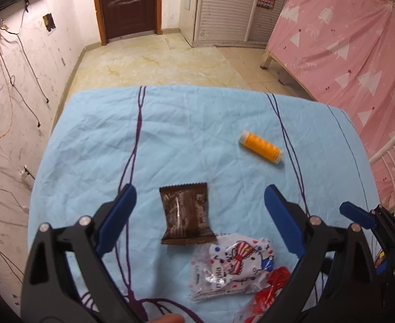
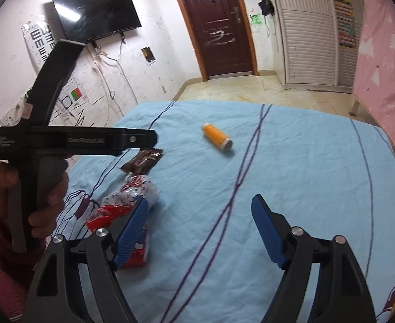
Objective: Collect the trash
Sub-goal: 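Grasp the red Hello Kitty wrapper with the right gripper while the left grasps the brown snack packet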
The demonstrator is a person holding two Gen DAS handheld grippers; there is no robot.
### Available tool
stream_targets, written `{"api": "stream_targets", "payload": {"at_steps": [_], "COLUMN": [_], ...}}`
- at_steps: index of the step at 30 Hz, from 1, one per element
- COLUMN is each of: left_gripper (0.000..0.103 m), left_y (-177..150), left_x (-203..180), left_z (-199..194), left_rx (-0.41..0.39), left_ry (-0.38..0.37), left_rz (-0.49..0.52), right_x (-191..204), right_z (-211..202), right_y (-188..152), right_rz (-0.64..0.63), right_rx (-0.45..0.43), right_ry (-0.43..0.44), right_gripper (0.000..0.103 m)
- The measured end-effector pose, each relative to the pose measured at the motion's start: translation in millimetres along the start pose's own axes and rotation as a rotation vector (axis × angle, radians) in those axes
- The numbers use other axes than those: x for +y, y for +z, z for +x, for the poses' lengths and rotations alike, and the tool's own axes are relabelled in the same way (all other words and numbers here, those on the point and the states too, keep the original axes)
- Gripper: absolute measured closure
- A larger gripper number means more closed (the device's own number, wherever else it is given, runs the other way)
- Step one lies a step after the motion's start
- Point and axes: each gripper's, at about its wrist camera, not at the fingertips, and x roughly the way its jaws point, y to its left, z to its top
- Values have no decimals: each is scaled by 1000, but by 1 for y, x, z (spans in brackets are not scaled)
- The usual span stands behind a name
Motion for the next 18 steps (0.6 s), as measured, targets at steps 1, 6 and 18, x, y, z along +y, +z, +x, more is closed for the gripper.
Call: {"api": "stream_targets", "payload": {"at_steps": [1, 6, 18], "left_gripper": [13, 25, 68], "left_y": [-1, -3, -13], "left_x": [0, 1, 10], "left_z": [1, 10, 29], "left_rx": [2, 23, 84], "left_ry": [3, 11, 0], "left_rz": [3, 7, 13], "right_x": [3, 18, 51], "right_z": [2, 7, 24], "right_y": [0, -2, -7], "right_rz": [-5, -33, -102], "right_rx": [5, 23, 82], "right_ry": [9, 43, 98], "right_gripper": [31, 30, 29]}}
